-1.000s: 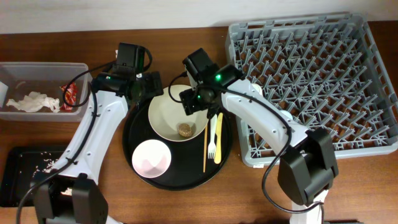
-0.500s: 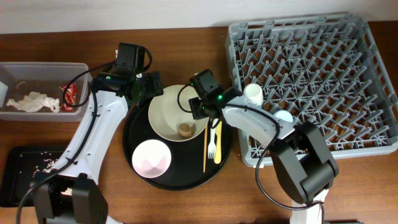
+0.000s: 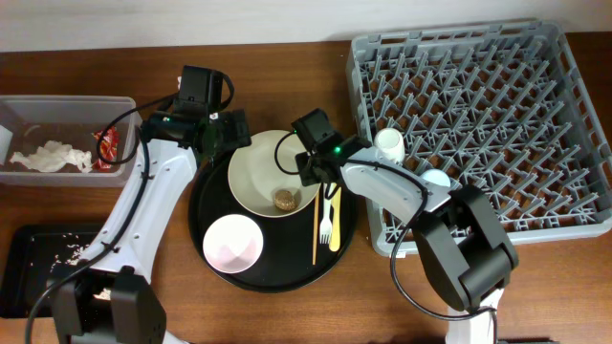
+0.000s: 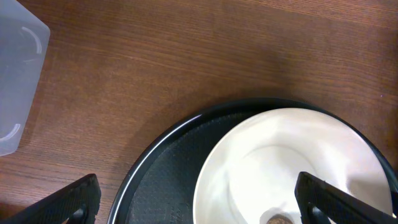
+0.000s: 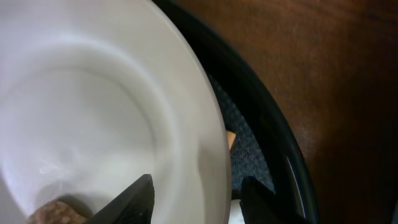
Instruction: Sort waste into correct bins and load items into the dishwasher rack
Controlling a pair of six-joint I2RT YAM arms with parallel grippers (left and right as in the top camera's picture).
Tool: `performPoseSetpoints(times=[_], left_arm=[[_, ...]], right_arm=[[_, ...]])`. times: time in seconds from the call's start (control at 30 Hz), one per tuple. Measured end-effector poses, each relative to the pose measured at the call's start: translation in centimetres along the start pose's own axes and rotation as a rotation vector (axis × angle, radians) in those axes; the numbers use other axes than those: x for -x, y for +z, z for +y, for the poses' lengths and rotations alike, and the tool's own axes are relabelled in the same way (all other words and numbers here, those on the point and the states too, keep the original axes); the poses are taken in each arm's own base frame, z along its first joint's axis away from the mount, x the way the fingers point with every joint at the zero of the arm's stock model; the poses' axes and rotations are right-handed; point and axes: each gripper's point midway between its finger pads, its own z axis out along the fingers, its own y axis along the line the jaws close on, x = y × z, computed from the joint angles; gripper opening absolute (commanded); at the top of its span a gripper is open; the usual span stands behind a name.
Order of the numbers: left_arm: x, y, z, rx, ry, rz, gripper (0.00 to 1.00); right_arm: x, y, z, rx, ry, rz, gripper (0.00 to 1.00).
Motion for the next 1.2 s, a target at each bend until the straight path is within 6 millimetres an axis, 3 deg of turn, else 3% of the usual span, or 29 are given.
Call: performPoseSetpoints(times=[0.1,0.13,0.23,0.27,0.3,0.63,0.73,0.9,0.97,1.1,1.17,1.2], left_arm=[[0.0,0.0,0.0,0.0,0.0,0.0,0.99],[0.0,0.0,0.0,0.0,0.0,0.0,0.99],[0.0,0.0,0.0,0.0,0.0,0.0,0.99],[0.0,0.0,0.0,0.0,0.0,0.0,1.0],[0.0,0.0,0.0,0.0,0.0,0.0,0.99],[0.0,0.0,0.0,0.0,0.0,0.0,0.99],[0.0,0.0,0.0,0.0,0.0,0.0,0.99],[-0.1,0.0,0.0,0.001,0.0,0.002,0.99],[-0.1,0.0,0.0,0.001,0.0,0.003,0.99],[-0.1,0.0,0.0,0.001,0.001,0.003,0.99],[-0.1,0.0,0.0,0.001,0.001,0.003,0.99],[-0.1,0.0,0.0,0.001,0.001,0.004,0.99]], right_arm=[[-0.5,0.7,-0.1,-0.005,-0.002,0.019,0.45],[-0.5,0.8,-0.1,-0.008,-0.004,0.019,0.32],[-0.5,0.8,-0.5,-0.014,0.007,0.018,0.23],[-0.4,0.8,-0.8,-0.015,0.015,0.019,0.17],[-0.3,0.8,-1.2,-0.013,0.023,0.021,0.04],[0.4,0.2,0.0,0.084,0.058,0.029,0.04],[0.1,-1.1,-0.2,0.079,0.053,0.048,0.04],[-0.3,-0.9,-0.3,0.072,0.053,0.064,0.05],[-0.1,-0.8,-0.3,0.073,0.052,0.056,0.11],[0.2,-0.3,-0.2,0.076,0.05,0.044,0.12],[0.5,0.3,0.0,0.08,0.051,0.03,0.27],[0.8,0.3,0.0,0.083,0.051,0.019,0.51]])
